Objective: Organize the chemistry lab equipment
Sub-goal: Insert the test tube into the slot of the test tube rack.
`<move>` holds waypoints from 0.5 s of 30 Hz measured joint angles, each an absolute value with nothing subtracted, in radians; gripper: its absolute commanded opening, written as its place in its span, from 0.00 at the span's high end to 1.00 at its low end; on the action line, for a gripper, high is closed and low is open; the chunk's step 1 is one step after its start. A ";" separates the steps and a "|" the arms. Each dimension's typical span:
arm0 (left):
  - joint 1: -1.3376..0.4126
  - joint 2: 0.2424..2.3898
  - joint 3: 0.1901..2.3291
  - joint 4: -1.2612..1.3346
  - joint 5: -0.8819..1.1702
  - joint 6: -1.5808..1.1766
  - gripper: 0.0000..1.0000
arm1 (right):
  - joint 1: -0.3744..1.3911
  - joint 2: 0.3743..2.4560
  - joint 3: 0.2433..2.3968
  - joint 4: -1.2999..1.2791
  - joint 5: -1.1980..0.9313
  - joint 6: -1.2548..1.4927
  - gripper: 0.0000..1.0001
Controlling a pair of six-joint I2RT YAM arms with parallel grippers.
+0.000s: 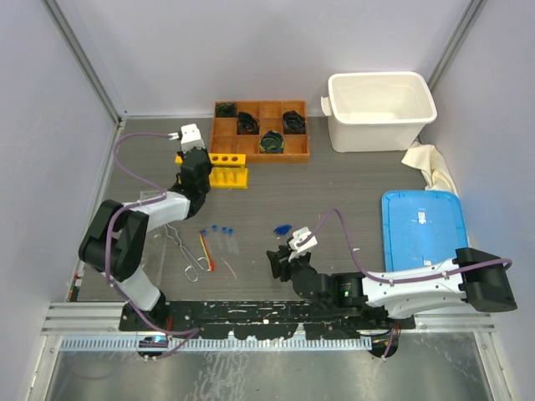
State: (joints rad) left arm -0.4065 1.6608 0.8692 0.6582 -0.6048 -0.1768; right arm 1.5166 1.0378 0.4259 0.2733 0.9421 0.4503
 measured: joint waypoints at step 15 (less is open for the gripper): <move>-0.406 1.678 0.869 0.695 -0.604 -0.178 1.00 | 1.515 1.014 0.409 0.260 0.950 0.455 0.55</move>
